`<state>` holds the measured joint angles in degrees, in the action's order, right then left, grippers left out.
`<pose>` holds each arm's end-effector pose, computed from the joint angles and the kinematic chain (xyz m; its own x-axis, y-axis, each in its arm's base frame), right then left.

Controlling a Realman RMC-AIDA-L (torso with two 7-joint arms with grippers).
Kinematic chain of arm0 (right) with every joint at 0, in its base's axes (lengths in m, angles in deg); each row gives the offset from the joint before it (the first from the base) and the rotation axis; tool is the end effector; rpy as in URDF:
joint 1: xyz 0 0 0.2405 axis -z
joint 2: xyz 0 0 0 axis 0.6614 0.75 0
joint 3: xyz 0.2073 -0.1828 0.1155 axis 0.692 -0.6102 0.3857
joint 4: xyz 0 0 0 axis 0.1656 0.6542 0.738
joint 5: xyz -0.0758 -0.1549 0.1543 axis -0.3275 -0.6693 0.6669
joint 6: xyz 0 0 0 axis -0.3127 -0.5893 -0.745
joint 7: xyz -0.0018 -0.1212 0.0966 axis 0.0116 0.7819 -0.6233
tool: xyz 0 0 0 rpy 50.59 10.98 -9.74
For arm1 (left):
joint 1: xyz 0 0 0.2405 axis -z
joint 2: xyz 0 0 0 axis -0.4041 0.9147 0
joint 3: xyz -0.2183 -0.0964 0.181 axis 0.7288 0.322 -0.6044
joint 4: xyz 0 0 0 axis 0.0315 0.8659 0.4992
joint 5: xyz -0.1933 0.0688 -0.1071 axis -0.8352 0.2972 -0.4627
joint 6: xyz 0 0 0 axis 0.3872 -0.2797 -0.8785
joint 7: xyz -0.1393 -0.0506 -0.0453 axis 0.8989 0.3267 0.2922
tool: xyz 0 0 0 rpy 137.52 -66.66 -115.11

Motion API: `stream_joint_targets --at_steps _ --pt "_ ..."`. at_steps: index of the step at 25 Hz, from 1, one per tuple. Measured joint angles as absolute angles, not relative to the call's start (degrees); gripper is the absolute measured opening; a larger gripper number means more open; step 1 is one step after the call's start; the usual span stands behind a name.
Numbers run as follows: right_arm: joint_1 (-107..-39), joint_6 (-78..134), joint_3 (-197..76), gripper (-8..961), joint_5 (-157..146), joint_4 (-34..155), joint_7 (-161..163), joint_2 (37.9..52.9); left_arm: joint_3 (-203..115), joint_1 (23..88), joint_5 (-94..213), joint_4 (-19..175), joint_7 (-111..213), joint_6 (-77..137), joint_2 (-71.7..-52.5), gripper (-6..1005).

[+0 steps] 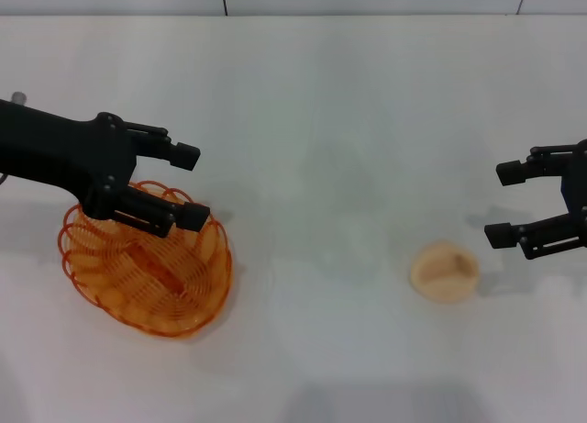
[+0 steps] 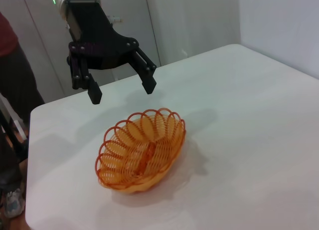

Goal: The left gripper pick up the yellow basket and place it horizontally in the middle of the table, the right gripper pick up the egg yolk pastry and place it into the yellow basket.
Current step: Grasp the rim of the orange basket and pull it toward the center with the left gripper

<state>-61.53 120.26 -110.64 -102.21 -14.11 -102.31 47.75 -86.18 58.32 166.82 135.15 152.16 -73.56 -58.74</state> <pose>0.2486 0.3397 0.0552 0.9238 -0.2893 -0.2507 -0.3323 -0.9311 -0.1501 -0.2442 0.3726 0.0599 0.9132 0.3391 0.2259 0.3350 -0.9405 0.0574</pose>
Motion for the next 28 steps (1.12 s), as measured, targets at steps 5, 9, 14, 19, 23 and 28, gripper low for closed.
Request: stream_joint_targets --at_steps 5,9,14,19,23,28 --pt "-61.53 120.26 -110.68 872 -102.21 -14.09 -102.31 47.73 -86.18 58.38 166.69 135.28 152.16 -73.46 -58.79 892" --pt "-61.54 120.27 -110.92 872 -102.52 -14.08 -102.31 47.68 -86.17 58.38 166.69 135.3 152.16 -73.4 -58.79 892" --pt "-61.57 120.28 -110.95 873 -103.06 -14.08 -102.31 47.78 -86.17 58.38 166.68 135.42 152.16 -73.34 -58.79 891" --pt "-61.61 120.28 -110.95 873 -103.09 -14.29 -102.31 47.81 -86.18 58.38 166.68 135.48 152.17 -73.34 -58.78 891" --pt "-61.9 120.23 -110.95 873 -103.1 -14.13 -102.31 47.82 -86.18 58.38 166.79 135.48 152.17 -73.27 -58.65 891" --pt "-62.13 120.19 -110.94 872 -103.15 -14.09 -102.31 47.82 -86.12 58.33 167.28 135.48 152.16 -73.22 -58.21 891"
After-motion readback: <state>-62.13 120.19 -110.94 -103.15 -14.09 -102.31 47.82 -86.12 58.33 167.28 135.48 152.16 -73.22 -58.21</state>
